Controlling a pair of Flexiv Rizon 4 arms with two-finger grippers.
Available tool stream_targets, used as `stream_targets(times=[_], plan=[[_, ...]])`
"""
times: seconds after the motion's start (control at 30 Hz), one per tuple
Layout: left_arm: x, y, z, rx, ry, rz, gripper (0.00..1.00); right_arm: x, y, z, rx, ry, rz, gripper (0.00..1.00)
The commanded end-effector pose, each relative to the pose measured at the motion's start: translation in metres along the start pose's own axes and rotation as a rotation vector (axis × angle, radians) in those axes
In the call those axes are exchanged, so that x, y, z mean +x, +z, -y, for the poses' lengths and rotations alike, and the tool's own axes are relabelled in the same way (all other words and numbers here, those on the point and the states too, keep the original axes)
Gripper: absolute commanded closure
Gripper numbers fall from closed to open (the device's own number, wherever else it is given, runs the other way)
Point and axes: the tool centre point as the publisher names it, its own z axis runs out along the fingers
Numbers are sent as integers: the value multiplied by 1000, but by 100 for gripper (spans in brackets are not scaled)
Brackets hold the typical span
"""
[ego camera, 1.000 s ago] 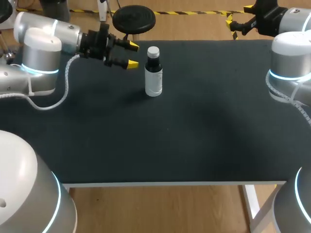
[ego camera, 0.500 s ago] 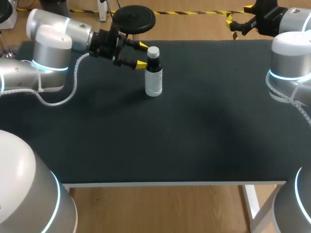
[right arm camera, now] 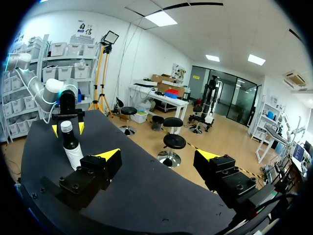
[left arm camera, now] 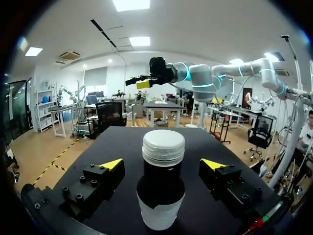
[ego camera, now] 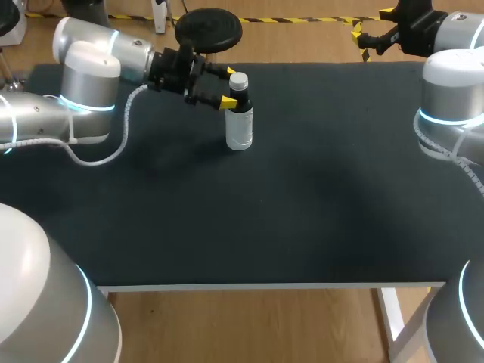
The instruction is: Unscrew the bottle cap
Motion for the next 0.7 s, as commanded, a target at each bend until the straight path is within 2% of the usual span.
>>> stream_targets(times=[0.03, 0.43, 0.7], plan=[[-1, 8, -3, -4, -5, -11, 0, 0, 0, 0, 1, 0, -1, 0], [0, 16, -2, 16, -2, -34, 0, 0, 0, 0, 1, 0, -1, 0], [2, 15, -5, 26, -6, -21, 0, 0, 0, 0, 1, 0, -1, 0]])
